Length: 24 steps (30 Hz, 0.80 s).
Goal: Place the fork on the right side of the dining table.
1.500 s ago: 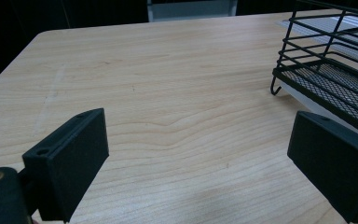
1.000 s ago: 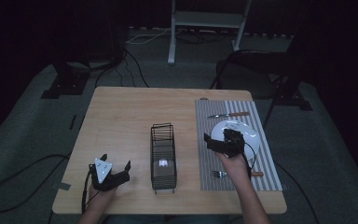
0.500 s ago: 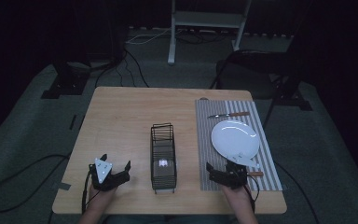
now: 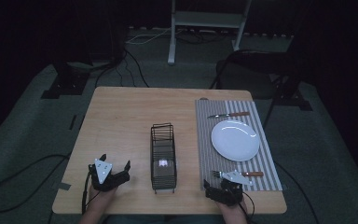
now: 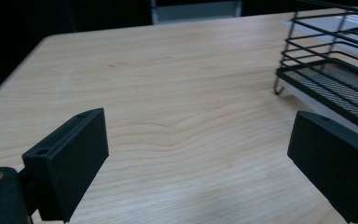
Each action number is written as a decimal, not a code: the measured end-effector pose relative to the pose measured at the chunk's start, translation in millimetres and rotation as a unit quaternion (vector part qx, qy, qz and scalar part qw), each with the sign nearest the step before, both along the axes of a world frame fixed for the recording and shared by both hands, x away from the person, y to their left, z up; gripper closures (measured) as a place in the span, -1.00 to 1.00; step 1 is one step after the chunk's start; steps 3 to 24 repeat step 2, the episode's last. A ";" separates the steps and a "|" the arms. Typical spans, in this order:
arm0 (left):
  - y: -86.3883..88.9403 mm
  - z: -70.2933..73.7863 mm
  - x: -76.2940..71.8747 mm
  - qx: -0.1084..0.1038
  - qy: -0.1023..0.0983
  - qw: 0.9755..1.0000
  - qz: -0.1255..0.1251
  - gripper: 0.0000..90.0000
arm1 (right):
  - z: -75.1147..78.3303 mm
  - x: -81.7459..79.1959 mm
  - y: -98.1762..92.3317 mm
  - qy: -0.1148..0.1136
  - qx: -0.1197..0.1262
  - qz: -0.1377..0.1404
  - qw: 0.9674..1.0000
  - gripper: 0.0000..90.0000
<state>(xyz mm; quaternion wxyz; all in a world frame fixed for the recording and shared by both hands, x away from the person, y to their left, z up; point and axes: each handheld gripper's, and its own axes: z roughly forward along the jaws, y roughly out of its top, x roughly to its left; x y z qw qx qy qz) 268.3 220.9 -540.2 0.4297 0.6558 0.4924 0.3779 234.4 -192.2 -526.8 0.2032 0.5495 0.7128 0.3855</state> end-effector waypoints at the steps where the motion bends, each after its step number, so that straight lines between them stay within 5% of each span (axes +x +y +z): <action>1: 0.3 0.0 0.1 -0.002 0.000 1.000 0.001 -0.89 | 0.1 -0.7 0.5 -0.001 0.000 0.001 1.000 -0.75; 24: 0.6 0.0 0.5 -0.004 0.001 1.000 0.001 -0.89 | 0.1 -1.2 0.8 -0.002 0.002 0.001 1.000 -0.75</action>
